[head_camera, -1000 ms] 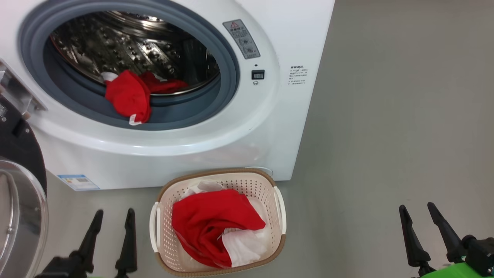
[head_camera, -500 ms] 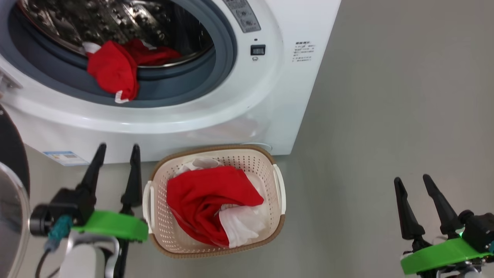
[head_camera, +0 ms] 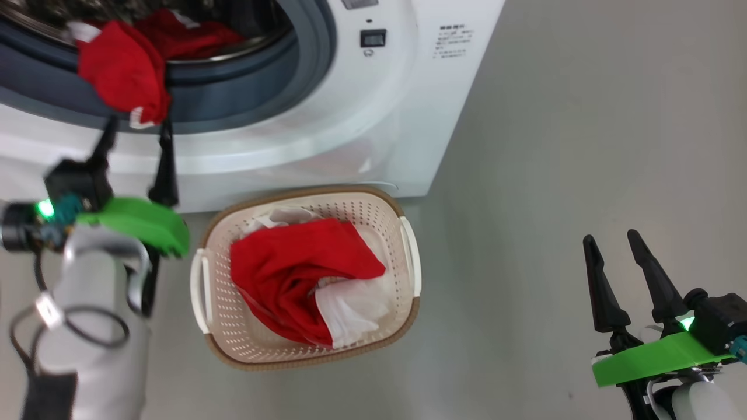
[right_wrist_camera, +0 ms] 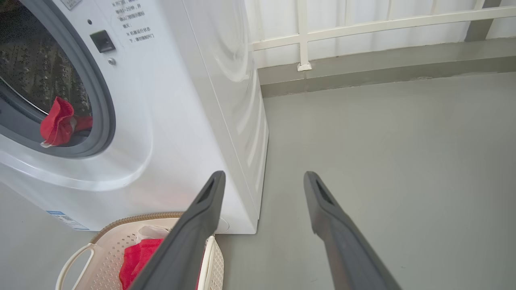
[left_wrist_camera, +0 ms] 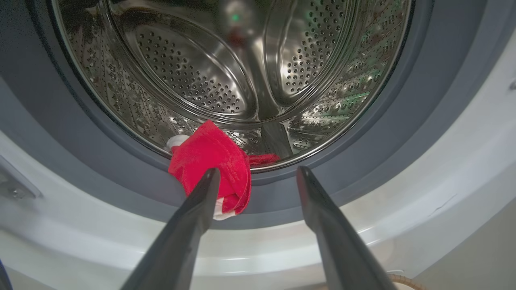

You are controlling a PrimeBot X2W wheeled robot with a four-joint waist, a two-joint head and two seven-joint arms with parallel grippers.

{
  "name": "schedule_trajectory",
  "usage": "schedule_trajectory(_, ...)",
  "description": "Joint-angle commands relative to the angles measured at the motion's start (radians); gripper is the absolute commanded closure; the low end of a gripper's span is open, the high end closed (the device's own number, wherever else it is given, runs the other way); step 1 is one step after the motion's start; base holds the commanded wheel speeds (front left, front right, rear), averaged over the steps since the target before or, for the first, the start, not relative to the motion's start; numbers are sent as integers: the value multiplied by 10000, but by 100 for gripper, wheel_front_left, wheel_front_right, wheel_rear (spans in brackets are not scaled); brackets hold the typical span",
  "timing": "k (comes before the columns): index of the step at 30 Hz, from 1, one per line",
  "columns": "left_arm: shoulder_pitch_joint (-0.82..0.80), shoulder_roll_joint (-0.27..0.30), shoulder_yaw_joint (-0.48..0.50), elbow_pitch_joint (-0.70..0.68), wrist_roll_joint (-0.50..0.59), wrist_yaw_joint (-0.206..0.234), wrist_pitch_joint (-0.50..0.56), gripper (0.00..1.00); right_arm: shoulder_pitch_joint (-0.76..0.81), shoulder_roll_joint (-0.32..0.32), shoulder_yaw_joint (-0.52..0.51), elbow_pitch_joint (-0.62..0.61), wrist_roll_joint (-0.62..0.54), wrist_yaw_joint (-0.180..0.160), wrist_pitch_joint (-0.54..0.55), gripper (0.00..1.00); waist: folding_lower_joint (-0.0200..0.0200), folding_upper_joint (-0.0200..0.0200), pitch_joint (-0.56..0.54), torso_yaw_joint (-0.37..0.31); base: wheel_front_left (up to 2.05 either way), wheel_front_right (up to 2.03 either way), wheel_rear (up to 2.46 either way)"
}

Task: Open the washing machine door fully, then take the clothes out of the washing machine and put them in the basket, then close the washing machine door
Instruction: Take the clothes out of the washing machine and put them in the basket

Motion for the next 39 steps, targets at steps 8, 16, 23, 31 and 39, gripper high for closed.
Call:
schedule_trajectory(8,-2280,908,27,2228,359,356,-46,0,-539,48,245,-270,3,63,-65,0,0,0,849,-508,0,0,0)
schedule_trajectory(16,-4046,1335,-17,4172,402,827,38,0,-891,172,245,-323,9,63,-65,0,0,0,1455,-842,0,0,0)
schedule_trajectory(23,-4949,1680,-179,5240,496,1186,295,0,-1116,266,300,-373,18,63,-65,0,0,0,1809,-1047,0,0,0)
schedule_trajectory(31,-5430,2051,-523,5624,743,1615,771,0,-1320,344,441,-381,28,63,-65,0,0,0,2052,-1246,0,0,0)
schedule_trajectory(39,-5538,2311,-765,5751,810,1890,1000,56,-1433,401,480,-368,64,63,-65,0,0,0,2125,-1376,0,0,0)
